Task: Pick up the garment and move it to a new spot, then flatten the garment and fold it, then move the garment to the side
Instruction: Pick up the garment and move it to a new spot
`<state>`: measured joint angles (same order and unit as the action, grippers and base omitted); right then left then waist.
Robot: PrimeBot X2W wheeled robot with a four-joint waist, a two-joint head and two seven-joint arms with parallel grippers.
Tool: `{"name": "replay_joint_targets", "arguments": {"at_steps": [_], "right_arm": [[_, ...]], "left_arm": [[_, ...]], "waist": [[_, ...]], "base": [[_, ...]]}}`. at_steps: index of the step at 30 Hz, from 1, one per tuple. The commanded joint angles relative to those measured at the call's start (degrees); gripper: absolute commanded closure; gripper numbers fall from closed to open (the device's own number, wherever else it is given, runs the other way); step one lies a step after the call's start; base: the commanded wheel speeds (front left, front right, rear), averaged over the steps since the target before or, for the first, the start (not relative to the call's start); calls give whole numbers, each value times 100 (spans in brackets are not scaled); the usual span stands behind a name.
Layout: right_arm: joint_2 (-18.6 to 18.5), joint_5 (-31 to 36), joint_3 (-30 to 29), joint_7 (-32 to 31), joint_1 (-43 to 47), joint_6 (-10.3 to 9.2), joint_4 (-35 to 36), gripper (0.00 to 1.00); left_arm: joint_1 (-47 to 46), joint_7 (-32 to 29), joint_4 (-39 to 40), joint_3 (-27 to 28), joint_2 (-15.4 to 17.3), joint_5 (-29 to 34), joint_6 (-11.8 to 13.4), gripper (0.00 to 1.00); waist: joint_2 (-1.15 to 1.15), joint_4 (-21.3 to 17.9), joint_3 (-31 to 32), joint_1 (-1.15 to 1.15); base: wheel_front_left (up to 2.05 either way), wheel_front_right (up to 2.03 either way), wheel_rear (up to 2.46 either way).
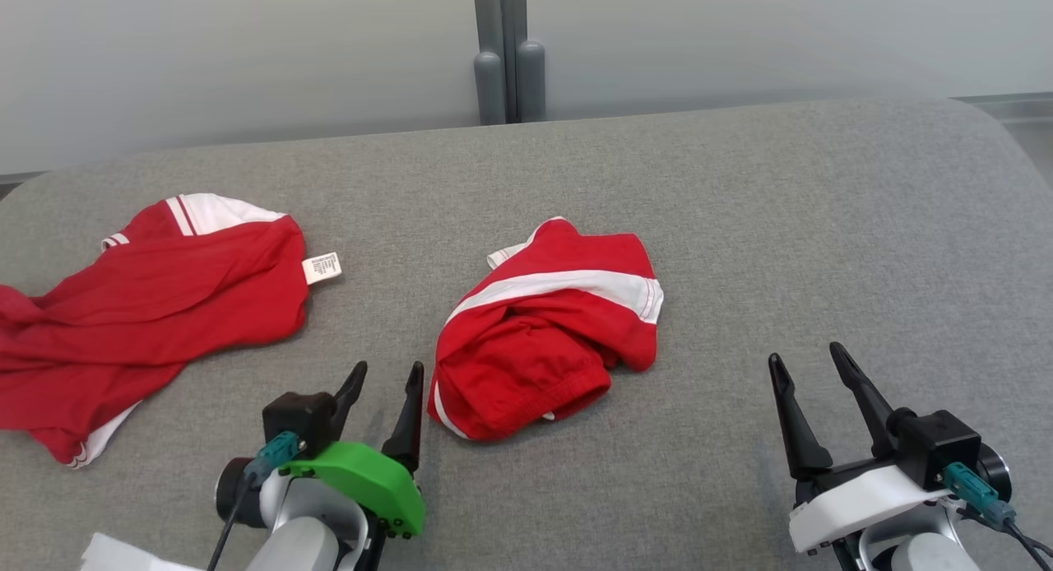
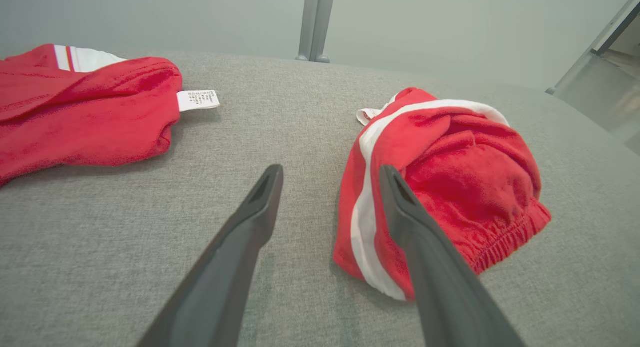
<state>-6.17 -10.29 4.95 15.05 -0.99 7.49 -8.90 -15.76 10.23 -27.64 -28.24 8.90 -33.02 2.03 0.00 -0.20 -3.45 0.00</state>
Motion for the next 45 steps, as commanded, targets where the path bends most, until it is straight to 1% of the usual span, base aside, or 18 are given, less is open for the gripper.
{"name": "replay_joint_targets", "arguments": {"at_steps": [1, 5, 9, 13, 16, 20, 24, 30, 31, 36, 45], "right_arm": [[-49, 32, -31, 20, 60, 0, 35, 0], [-82, 47, -116, 20, 123, 0, 99, 0], [-99, 90, -147, 20, 196, 0, 156, 0], [-119, 133, -149, 20, 230, 0, 184, 0], [-127, 167, -171, 20, 312, 0, 209, 0], [-144, 201, -201, 20, 400, 0, 249, 0], [-148, 227, -229, 20, 475, 0, 252, 0], [-127, 258, -296, 20, 547, 0, 267, 0], [-141, 282, -311, 20, 565, 0, 266, 0], [-148, 298, -415, 20, 596, 0, 252, 0], [-117, 312, -538, 20, 630, 0, 251, 0]], "left_arm": [[150, 121, 64, 62, 104, 56, 76, 0], [385, 345, 265, 232, 270, 115, 214, 0], [640, 464, 480, 467, 418, 218, 282, 0], [810, 499, 671, 653, 514, 372, 266, 0], [1082, 495, 943, 917, 573, 552, 139, 0], [1418, 497, 1194, 1305, 520, 711, -147, 0], [1700, 498, 1376, 1669, 428, 915, -391, 0], [2038, 498, 1571, 2128, 217, 1214, -620, 0], [2125, 498, 1590, 2254, 133, 1297, -672, 0], [2259, 498, 1599, 2465, -53, 1442, -794, 0], [2192, 498, 1564, 2626, -172, 1618, -909, 0]], "waist": [[0, 69, 66, 0], [0, 154, 138, 0], [0, 252, 188, 0], [0, 318, 243, 0], [0, 368, 297, 0], [0, 415, 341, 0], [0, 424, 367, 0], [0, 392, 371, 0], [0, 379, 371, 0], [0, 359, 384, 0], [0, 343, 381, 0]], "base": [[0, 0, 0], [0, 0, 0], [0, 0, 0], [0, 0, 0], [0, 0, 0], [0, 0, 0], [0, 0, 0], [0, 0, 0], [0, 0, 0], [0, 0, 0], [0, 0, 0]]}}
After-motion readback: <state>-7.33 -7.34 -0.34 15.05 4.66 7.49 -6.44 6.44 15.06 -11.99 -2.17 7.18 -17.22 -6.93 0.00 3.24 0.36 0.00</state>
